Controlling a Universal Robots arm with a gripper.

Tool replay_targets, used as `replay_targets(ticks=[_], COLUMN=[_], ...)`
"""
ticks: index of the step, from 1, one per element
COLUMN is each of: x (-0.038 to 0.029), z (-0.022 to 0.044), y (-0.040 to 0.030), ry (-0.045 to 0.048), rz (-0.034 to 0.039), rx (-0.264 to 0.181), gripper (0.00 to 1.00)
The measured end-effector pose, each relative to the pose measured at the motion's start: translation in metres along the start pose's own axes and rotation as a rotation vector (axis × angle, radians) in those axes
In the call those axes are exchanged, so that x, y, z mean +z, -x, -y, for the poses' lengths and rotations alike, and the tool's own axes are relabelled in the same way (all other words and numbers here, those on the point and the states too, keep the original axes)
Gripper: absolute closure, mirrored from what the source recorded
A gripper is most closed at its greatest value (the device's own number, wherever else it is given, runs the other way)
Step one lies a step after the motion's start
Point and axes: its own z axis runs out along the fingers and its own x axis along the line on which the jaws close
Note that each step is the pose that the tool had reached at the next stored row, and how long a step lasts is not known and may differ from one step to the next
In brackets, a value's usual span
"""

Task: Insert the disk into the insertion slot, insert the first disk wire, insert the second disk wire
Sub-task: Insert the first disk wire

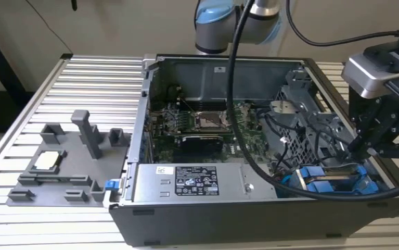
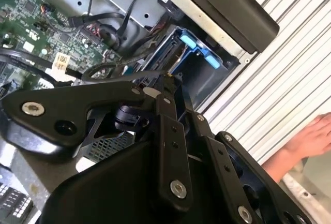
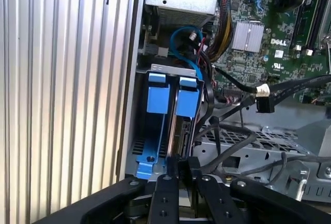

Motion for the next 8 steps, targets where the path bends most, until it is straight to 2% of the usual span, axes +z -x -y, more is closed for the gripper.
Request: replay_targets(ticks=[2, 3, 4, 8], x=[0.0003, 0.0004, 0.0005, 0.0005], z=[0.0033, 0.0042, 0.0047, 0.0047], y=[-0.0005, -0.0006, -0.0006, -0.0006], ry=[0.0195, 0.0256, 0.0279, 0.0280], rz=[0.0024, 0.0032, 0.0035, 0.0036], rx=[0.001, 0.001, 0.001, 0.001], gripper=[0.81, 0.81, 0.81, 0.81])
